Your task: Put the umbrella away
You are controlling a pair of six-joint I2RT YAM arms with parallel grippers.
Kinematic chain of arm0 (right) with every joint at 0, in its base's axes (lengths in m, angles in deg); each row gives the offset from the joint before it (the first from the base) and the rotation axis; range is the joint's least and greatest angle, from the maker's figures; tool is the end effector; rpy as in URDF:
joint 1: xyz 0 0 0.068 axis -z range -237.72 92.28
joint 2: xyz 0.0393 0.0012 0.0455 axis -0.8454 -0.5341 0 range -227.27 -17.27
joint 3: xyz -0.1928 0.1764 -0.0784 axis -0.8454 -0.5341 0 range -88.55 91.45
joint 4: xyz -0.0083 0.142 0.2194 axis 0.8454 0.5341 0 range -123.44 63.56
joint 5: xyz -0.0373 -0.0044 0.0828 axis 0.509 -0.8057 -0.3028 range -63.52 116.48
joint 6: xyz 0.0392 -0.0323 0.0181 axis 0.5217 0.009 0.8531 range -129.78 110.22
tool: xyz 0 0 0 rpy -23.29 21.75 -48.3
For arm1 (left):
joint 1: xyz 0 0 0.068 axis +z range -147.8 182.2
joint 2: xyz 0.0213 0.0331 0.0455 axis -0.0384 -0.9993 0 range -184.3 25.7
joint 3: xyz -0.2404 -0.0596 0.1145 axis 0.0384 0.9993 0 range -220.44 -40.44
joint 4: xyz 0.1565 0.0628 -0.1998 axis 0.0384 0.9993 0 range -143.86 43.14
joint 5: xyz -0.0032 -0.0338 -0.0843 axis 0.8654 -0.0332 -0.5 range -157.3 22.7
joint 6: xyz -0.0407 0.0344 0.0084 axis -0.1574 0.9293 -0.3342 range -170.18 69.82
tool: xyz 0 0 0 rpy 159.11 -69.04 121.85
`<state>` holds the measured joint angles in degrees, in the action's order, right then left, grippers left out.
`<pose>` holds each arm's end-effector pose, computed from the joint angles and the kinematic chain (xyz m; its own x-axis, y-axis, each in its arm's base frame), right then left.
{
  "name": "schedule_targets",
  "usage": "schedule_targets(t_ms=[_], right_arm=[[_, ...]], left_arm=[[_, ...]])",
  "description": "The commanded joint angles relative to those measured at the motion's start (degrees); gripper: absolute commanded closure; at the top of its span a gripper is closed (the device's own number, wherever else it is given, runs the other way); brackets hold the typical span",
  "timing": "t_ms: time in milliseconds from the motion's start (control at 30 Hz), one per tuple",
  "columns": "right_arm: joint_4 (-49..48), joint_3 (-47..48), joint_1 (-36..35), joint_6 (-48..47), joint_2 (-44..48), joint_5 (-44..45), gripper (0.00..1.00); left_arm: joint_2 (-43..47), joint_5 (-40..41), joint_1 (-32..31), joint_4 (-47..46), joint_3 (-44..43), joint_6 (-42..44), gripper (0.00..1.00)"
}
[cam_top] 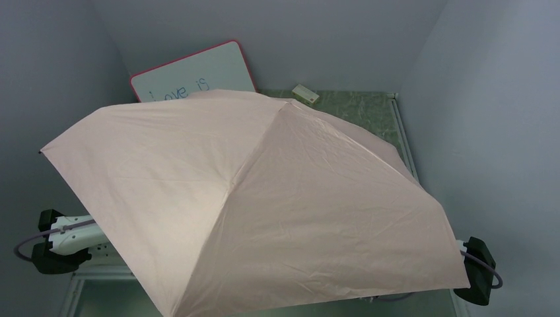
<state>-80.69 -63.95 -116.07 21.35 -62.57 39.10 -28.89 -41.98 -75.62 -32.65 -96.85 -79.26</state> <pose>0.1020 0.1508 0.3192 -0.1757 0.6763 -0.7153 -0.7445 0.3842 0.5461 0.0592 -0.2021 0.3612 -0.4493 -0.0008 -0.8934 0.6638 0.6689 -0.3344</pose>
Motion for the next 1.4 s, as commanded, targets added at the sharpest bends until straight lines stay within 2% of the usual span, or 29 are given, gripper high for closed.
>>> schedule_targets(t_ms=[0, 133, 567, 933, 1367], right_arm=[[-12.4, -1.6, 0.3, -0.1, 1.4, 2.2, 0.22], [-19.5, -0.9, 0.3, 1.7, -2.1, 2.7, 0.19], [-25.9, 5.2, 0.0, 3.5, -9.9, 10.0, 0.17], [-15.7, 10.8, 0.1, 7.3, -12.0, 15.3, 0.19], [-16.7, 13.3, 0.1, 8.6, -14.5, 16.8, 0.22]], left_arm=[[-0.8, 1.8, -0.2, 2.0, -5.0, 2.3, 0.95], [-2.9, 1.8, -0.2, 3.2, -7.9, 3.7, 0.95], [-5.4, 0.4, -0.1, 2.9, -9.3, 5.1, 0.95], [-5.0, -1.0, -0.2, 2.3, -7.9, 4.8, 0.95], [-4.9, -1.9, -0.1, 1.7, -6.7, 4.7, 0.95]])
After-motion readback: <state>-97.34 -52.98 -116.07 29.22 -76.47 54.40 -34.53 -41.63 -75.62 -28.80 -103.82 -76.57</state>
